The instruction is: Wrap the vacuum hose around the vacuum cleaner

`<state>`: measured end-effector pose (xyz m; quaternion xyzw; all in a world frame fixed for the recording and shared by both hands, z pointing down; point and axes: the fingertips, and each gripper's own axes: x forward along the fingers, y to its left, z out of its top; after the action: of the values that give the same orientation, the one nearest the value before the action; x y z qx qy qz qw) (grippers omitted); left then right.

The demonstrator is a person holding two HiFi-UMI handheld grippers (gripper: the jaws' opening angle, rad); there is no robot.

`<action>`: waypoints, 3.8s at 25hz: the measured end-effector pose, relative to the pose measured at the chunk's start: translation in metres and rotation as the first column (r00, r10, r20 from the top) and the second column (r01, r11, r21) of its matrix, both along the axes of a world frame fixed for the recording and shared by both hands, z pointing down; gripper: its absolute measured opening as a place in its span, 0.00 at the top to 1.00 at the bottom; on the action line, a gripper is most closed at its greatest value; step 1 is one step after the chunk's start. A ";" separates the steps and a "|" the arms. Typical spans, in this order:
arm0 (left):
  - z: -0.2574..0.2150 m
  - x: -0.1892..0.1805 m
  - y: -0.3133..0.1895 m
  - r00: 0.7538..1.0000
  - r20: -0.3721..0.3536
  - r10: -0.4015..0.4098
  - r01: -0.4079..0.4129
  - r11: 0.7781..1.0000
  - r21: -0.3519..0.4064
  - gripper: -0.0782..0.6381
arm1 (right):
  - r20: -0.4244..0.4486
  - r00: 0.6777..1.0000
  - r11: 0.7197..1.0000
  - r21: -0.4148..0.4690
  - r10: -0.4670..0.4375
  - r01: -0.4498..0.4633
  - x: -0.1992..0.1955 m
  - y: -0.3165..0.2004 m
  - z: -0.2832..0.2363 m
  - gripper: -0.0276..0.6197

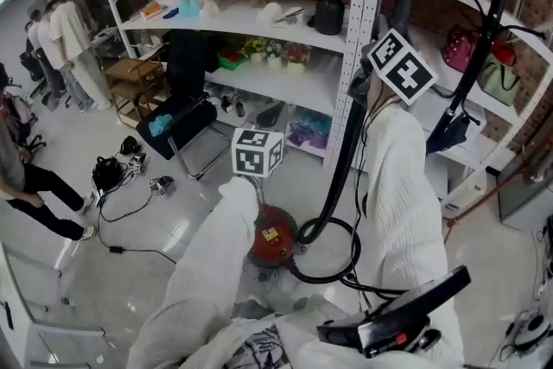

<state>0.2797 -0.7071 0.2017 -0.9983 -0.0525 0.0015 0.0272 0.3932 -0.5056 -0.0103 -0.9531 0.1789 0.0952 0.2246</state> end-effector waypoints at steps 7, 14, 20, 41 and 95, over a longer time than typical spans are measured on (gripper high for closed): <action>-0.015 0.048 -0.043 0.997 -0.005 0.080 -0.080 0.996 -0.045 0.89 | -0.039 0.988 0.989 0.000 0.149 -0.149 0.013 -0.003 -0.024 0.59; -0.021 0.115 -0.022 0.993 -0.009 0.114 -0.115 0.991 -0.075 0.89 | -0.099 0.978 0.982 0.076 0.183 -0.176 0.055 0.028 -0.056 0.59; 0.012 0.143 -0.047 0.995 0.058 0.079 -0.075 0.995 -0.068 0.89 | -0.008 0.998 0.996 0.070 0.059 -0.059 0.110 -0.047 -0.002 0.59; 0.048 0.072 -0.455 0.993 0.109 -0.052 0.062 0.994 -0.093 0.89 | -0.112 0.977 0.983 -0.014 -0.183 0.182 0.045 -0.526 0.017 0.59; 0.207 -0.540 0.003 0.462 0.352 -0.814 0.886 0.405 -0.225 0.89 | 0.462 0.219 0.230 -0.035 -0.859 0.973 -0.542 -0.199 0.314 0.59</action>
<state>-0.2603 -0.7041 0.4088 -0.8637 0.4633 -0.0960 -0.1735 -0.1487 -0.7042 0.3039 -0.6740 0.6837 -0.2586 0.1067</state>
